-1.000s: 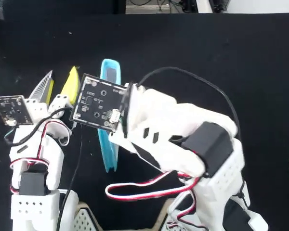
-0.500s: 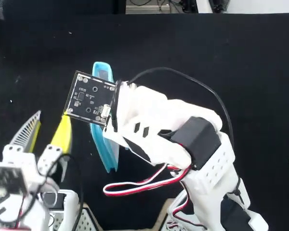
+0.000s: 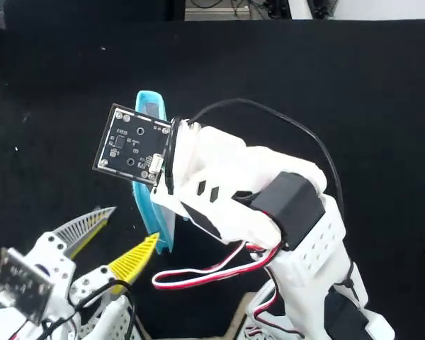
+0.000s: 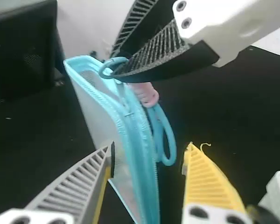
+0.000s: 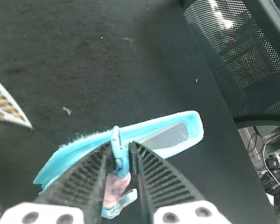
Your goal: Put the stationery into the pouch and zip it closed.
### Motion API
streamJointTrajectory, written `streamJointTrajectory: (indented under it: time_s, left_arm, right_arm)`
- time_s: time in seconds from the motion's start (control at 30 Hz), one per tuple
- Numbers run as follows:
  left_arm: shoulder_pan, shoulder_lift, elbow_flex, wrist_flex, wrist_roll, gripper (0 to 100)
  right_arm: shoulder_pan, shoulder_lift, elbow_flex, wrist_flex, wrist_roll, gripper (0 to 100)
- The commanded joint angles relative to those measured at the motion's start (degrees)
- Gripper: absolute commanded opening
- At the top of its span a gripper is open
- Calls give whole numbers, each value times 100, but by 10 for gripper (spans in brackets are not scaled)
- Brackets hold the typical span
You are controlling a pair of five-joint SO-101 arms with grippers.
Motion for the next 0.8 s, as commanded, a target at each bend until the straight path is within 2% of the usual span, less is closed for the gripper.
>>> streamJointTrajectory:
  time_s: [0.0, 0.3, 0.43, 0.63, 0.77]
  left_arm:
    - [110, 237, 75, -387, 167, 248]
    - [101, 211, 1464, -1530, 149, 245]
    - [101, 211, 1499, -1591, 141, 245]
    - [101, 220, 1745, -1600, -431, 244]
    - [119, 211, 1719, -1600, -774, 144]
  right_arm:
    - [-44, 13, 4, -132, 9, 10]
    - [-44, -22, 4, -123, 9, 10]
    - [-35, -31, -4, 70, 35, 10]
    - [387, -31, 4, 158, 44, 11]
    - [580, -31, 4, 158, 18, 11]
